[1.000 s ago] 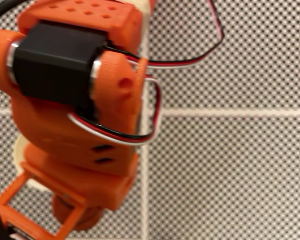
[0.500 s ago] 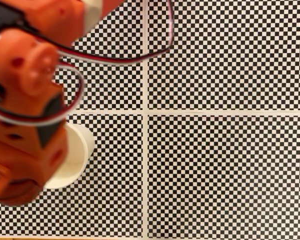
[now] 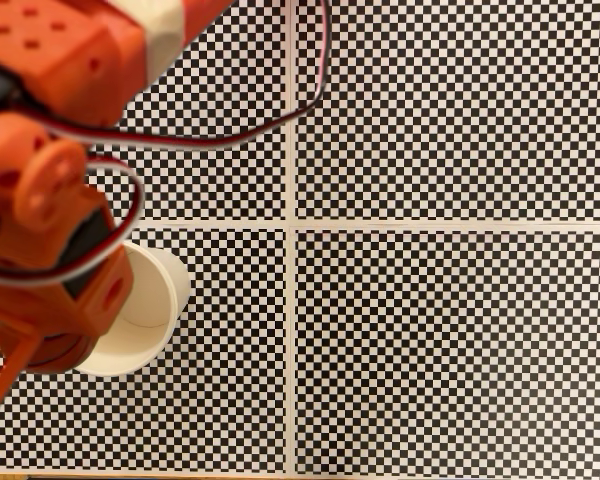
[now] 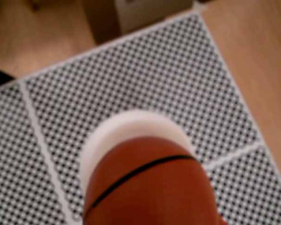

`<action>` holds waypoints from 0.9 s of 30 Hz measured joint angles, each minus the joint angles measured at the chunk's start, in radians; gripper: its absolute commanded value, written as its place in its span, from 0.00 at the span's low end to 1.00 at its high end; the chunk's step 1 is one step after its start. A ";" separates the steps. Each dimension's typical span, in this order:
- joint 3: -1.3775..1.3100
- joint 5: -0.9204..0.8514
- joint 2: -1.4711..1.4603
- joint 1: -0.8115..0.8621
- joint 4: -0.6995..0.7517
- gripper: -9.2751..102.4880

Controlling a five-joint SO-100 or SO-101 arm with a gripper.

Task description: Grasp basketball and place into cup.

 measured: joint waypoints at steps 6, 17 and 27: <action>0.008 0.000 0.000 -0.006 0.000 0.08; 0.012 0.015 -0.014 -0.060 0.000 0.18; -0.060 0.028 -0.072 -0.061 0.000 0.18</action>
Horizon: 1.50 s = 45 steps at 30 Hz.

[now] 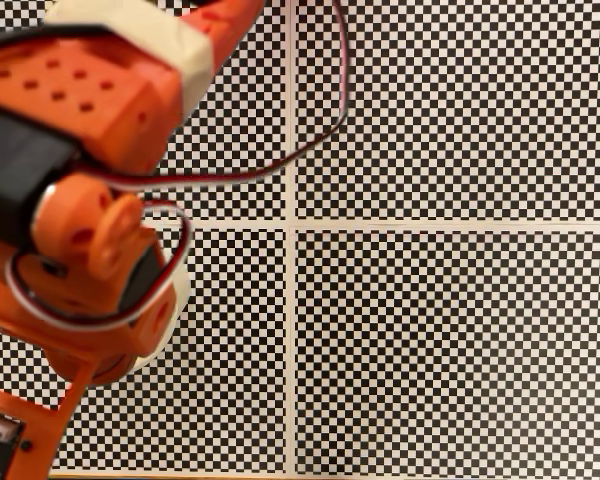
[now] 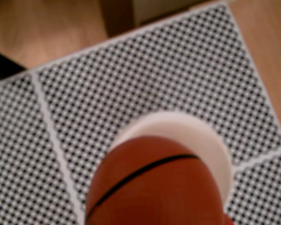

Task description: Grasp basketball and place into cup.

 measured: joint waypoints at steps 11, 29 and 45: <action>-0.028 -0.020 0.000 0.037 0.000 0.27; -0.028 -0.037 0.000 0.035 0.000 0.42; -0.029 -0.021 -0.026 -0.011 0.000 0.49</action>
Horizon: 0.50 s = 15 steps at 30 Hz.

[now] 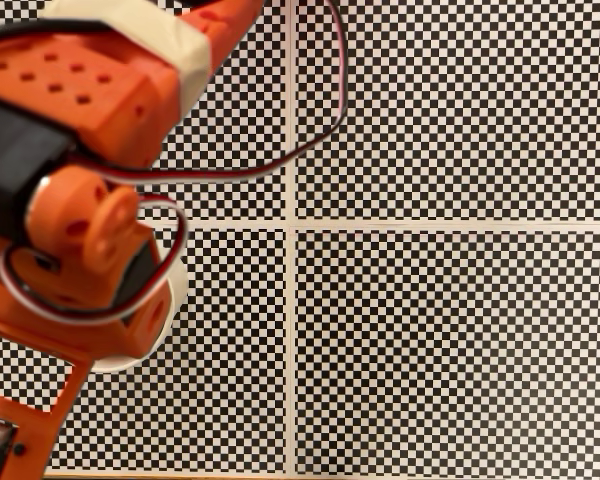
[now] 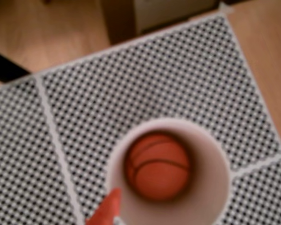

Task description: Grasp basketball and place into cup.

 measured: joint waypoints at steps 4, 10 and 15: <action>-0.018 0.018 -0.008 0.005 0.000 0.45; -0.044 0.052 -0.009 0.006 0.000 0.15; -0.075 0.072 -0.003 0.006 0.000 0.08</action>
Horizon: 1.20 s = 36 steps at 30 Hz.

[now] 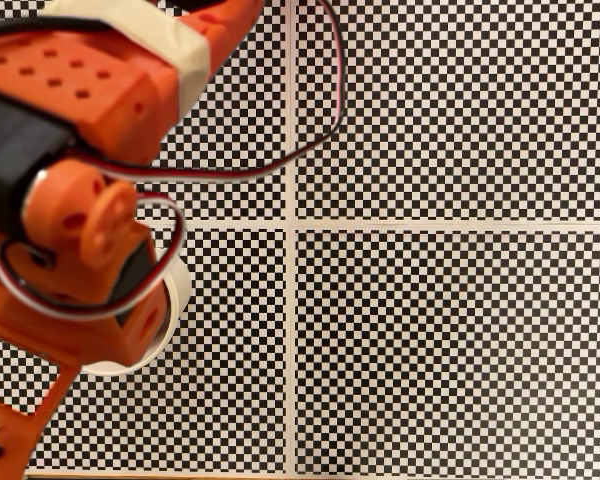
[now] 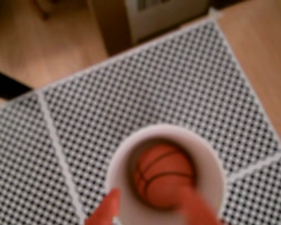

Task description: Grasp basketball and place into cup.

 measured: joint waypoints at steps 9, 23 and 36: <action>-0.025 -0.006 0.098 -0.066 0.000 0.08; -0.031 -0.124 0.388 -0.232 -0.101 0.08; -0.025 -0.258 0.479 -0.250 -0.198 0.08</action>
